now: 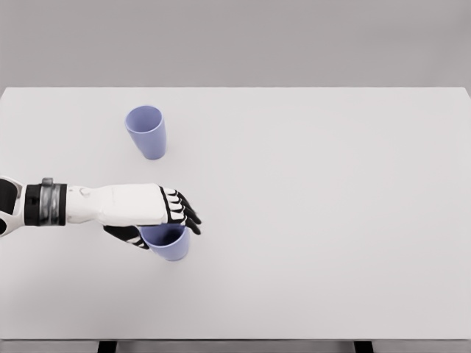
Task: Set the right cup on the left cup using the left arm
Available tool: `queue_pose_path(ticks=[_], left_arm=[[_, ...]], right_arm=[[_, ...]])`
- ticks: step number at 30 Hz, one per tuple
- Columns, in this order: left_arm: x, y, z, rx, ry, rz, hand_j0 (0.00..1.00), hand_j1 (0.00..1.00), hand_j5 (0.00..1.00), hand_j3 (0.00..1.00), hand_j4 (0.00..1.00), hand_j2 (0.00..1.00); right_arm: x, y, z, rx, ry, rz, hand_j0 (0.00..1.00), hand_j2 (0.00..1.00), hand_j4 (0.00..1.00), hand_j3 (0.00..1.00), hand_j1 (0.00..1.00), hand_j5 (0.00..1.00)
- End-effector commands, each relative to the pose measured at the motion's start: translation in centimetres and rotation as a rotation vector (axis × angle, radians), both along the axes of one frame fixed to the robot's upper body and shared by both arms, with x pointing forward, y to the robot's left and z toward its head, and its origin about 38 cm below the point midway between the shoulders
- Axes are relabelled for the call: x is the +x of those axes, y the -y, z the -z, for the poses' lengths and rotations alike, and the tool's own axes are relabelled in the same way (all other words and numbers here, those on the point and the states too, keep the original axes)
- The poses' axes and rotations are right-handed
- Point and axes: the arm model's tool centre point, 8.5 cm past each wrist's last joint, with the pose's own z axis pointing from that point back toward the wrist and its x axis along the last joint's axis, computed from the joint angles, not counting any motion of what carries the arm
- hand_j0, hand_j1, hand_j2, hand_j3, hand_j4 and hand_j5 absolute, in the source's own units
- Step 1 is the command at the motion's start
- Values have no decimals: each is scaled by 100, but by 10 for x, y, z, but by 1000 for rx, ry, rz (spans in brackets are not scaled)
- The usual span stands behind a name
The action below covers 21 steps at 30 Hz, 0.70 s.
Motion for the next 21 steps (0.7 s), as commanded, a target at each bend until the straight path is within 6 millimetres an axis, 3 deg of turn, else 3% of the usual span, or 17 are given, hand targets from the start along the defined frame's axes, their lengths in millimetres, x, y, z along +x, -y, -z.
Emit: queue_pose_path(ticks=[1, 6, 15, 21], left_arm=[[1, -1, -1, -11, 4, -7, 63, 63, 63, 63, 63, 63], [1, -2, -1, -7, 3, -10, 62, 62, 62, 62, 62, 62], [11, -7, -28, -53, 52, -36, 57, 57, 57, 57, 57, 57], [22, -20, -64, -77, 123, -71, 57, 57, 57, 57, 57, 57]], right_arm=[[0, 0, 0, 0, 0, 0, 100, 100, 100, 100, 100, 100], [0, 0, 0, 0, 0, 1, 100, 100, 100, 100, 100, 100], [0, 0, 0, 0, 0, 0, 100, 100, 100, 100, 100, 100], [0, 0, 0, 0, 0, 1, 100, 100, 100, 100, 100, 100]])
